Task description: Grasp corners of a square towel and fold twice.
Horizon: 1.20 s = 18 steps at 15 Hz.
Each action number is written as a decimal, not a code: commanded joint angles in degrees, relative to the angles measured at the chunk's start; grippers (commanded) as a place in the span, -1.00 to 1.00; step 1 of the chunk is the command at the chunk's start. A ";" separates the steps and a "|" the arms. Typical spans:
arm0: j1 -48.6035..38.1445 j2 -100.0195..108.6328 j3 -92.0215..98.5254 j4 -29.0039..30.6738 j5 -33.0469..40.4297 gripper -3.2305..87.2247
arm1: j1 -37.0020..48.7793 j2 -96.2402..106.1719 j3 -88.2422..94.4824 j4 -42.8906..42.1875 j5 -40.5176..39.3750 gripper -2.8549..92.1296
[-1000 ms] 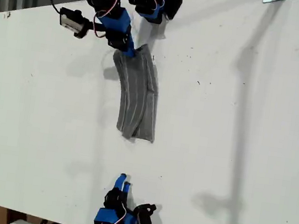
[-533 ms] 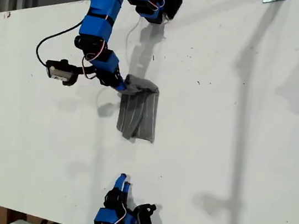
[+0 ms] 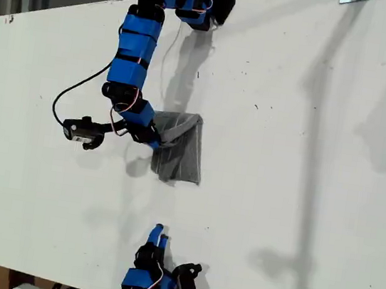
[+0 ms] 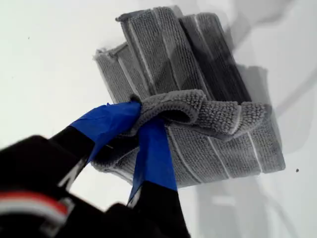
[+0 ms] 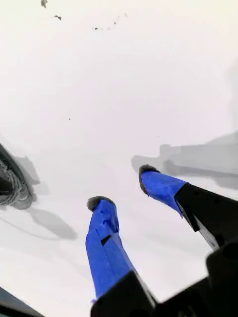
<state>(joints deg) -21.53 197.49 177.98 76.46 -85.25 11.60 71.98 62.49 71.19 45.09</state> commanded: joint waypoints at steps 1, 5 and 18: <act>0.00 -0.35 0.35 -0.97 0.09 -0.55 | -0.79 1.32 -5.45 -1.58 -1.41 -0.94; 0.00 -0.35 0.35 -1.05 0.09 -0.55 | -1.93 2.99 -5.89 -3.25 -3.87 -0.84; -0.09 0.09 0.35 -1.14 1.14 -0.55 | 1.93 52.47 54.49 -13.54 6.33 -0.26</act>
<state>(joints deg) -21.53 197.49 177.98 76.46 -84.73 14.15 107.49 104.77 59.15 48.34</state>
